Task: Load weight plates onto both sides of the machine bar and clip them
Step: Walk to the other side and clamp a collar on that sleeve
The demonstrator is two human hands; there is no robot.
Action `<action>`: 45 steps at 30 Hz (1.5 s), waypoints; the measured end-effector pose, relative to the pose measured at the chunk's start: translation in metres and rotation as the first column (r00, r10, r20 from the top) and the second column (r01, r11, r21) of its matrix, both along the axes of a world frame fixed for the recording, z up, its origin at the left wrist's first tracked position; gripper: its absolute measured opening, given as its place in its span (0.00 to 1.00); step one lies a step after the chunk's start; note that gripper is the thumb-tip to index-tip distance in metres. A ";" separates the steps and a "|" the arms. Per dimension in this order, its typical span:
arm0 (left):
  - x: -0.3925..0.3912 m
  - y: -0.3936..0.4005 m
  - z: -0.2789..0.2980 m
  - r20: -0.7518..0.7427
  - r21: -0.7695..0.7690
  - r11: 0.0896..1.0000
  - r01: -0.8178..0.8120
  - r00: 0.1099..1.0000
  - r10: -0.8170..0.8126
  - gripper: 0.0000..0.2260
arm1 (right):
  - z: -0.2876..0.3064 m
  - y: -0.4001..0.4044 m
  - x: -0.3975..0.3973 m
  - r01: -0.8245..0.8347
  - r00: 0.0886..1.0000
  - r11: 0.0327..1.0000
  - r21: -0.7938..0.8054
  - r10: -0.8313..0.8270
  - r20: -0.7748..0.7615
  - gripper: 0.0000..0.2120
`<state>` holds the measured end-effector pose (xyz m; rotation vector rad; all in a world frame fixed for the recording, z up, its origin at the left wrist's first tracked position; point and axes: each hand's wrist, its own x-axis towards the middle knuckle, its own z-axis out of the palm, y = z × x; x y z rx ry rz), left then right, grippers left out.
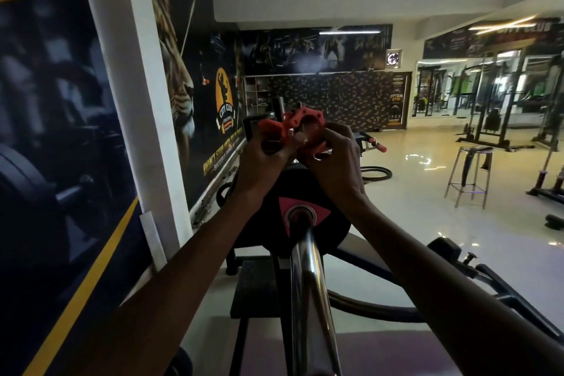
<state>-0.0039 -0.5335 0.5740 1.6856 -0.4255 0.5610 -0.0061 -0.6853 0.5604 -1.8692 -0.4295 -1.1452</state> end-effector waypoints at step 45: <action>-0.267 0.059 -0.135 -0.130 0.154 0.977 0.144 0.984 -0.125 0.22 | -0.134 -0.012 -0.282 -0.473 0.753 0.861 0.187 0.505 -0.423 0.21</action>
